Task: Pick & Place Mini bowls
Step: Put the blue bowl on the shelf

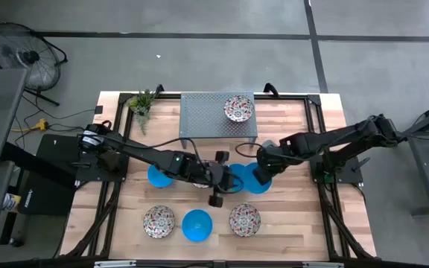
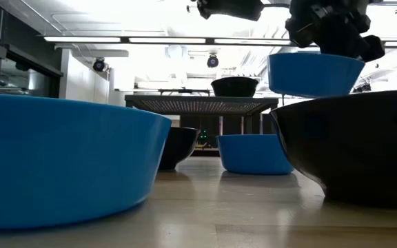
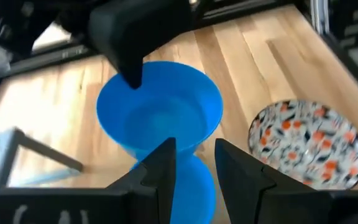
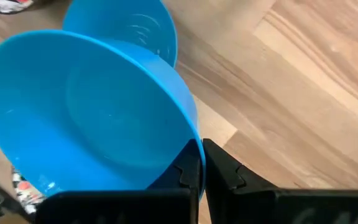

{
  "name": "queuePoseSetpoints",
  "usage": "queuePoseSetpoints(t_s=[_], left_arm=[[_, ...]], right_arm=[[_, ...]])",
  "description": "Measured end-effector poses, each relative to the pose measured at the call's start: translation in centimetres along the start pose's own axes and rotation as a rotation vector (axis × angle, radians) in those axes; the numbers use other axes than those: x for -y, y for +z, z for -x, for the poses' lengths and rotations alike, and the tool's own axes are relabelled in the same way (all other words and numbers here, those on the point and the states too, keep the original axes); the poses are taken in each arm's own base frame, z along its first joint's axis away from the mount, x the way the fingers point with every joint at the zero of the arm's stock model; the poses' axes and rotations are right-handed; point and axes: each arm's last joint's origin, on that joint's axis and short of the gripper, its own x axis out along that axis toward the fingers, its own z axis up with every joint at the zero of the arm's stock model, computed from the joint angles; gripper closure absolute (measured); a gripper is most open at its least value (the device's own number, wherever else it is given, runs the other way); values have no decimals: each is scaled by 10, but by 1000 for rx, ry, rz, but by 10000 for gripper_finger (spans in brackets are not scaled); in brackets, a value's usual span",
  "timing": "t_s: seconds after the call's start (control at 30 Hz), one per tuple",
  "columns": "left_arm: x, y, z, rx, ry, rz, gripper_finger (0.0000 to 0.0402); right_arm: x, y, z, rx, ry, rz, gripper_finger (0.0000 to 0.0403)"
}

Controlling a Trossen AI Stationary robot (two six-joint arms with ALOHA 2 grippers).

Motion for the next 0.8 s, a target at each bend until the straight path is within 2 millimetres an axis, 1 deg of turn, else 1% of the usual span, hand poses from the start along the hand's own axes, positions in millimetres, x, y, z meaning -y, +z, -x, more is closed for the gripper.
queuePoseSetpoints(t_s=[0.13,0.23,0.3,0.37,0.43,0.5,0.63,0.8], left_arm=[[-3,-2,-3,-7,8,138,293],[-5,-9,-16,-38,46,211,293],[-7,-12,-17,-52,61,240,293],[-11,-8,-16,-23,63,302,293],[-15,-8,-21,-10,61,343,293],[-13,-11,-24,-23,57,350,293],[-16,-1,-21,62,69,413,293],[-16,-2,-22,68,101,462,293]], right_arm=[[0,-7,0,-1,-37,7,403],[2,-14,1,24,-97,10,403],[3,-21,1,49,-140,16,403],[3,-29,2,78,-183,36,403],[4,-38,4,105,-227,67,403],[6,-47,5,134,-272,94,403],[9,-63,10,242,-338,139,403],[11,-76,15,384,-376,173,403]])
